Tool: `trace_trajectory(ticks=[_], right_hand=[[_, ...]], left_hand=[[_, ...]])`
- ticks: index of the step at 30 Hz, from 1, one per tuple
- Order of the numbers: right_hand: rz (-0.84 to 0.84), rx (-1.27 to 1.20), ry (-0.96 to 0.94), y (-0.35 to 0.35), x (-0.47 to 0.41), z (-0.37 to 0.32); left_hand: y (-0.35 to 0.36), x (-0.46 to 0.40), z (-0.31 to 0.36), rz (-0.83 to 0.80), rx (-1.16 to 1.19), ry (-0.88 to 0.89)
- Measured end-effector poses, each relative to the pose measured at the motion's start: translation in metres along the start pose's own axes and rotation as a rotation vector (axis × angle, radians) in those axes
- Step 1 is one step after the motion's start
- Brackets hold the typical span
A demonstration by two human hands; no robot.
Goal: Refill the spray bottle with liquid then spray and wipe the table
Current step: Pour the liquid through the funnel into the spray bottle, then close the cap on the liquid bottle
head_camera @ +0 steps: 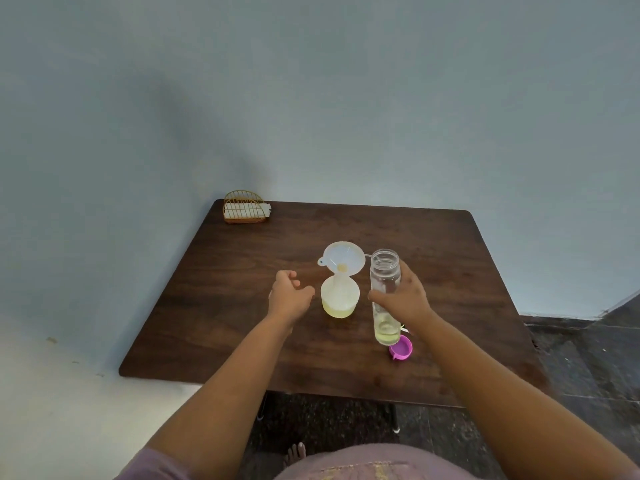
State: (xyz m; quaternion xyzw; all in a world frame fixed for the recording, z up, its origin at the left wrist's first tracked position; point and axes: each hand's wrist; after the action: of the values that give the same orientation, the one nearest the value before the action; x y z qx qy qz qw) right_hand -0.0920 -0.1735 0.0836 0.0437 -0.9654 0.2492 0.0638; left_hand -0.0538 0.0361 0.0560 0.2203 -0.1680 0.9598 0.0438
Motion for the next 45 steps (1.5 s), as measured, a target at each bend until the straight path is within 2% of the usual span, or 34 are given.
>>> trace_trajectory(ticks=[3,7,11,14,16,18,24,32,37,42,45], right_hand=[[-0.024,-0.032,-0.007,0.021,0.008,0.003],[-0.077,-0.079,-0.03,0.058,0.011,0.002],[-0.168,-0.021,-0.084,0.097,0.004,-0.006],[-0.205,-0.005,-0.123,0.12,-0.007,-0.015],[-0.23,0.026,-0.191,0.134,-0.017,-0.022],[-0.226,0.066,-0.244,0.146,-0.024,-0.028],[-0.148,0.051,-0.16,0.163,-0.041,-0.016],[-0.188,0.029,-0.062,0.163,-0.052,-0.005],[-0.031,0.153,-0.07,0.143,-0.031,0.018],[0.19,0.491,0.177,0.097,-0.003,0.07],[0.271,0.614,0.399,0.08,0.009,0.095]], left_hand=[[-0.004,0.01,-0.022,-0.04,-0.127,0.009],[-0.011,0.023,-0.044,-0.328,-0.26,0.081],[-0.016,0.026,-0.061,-0.463,-0.265,0.201],[-0.024,0.027,-0.066,-0.353,-0.202,0.262],[-0.036,0.027,-0.063,-0.231,-0.212,0.303],[-0.048,0.022,-0.063,-0.182,-0.235,0.323],[-0.061,-0.002,-0.061,-0.208,-0.291,0.359],[-0.064,-0.031,-0.065,-0.29,-0.283,0.378],[-0.069,-0.042,-0.069,-0.324,-0.268,0.352],[-0.067,-0.042,-0.07,-0.311,-0.251,0.403],[-0.064,-0.039,-0.069,-0.257,-0.218,0.474]])
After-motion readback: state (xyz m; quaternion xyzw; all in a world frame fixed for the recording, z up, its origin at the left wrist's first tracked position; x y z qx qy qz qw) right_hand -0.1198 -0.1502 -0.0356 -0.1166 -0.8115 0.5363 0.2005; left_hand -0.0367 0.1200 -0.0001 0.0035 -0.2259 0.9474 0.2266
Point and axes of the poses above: each hand's wrist, its own x-axis away from the middle knuckle, its own y-axis out of the palm, z = x × y, and after that the axes turned 14 degrees about -z, right-handed
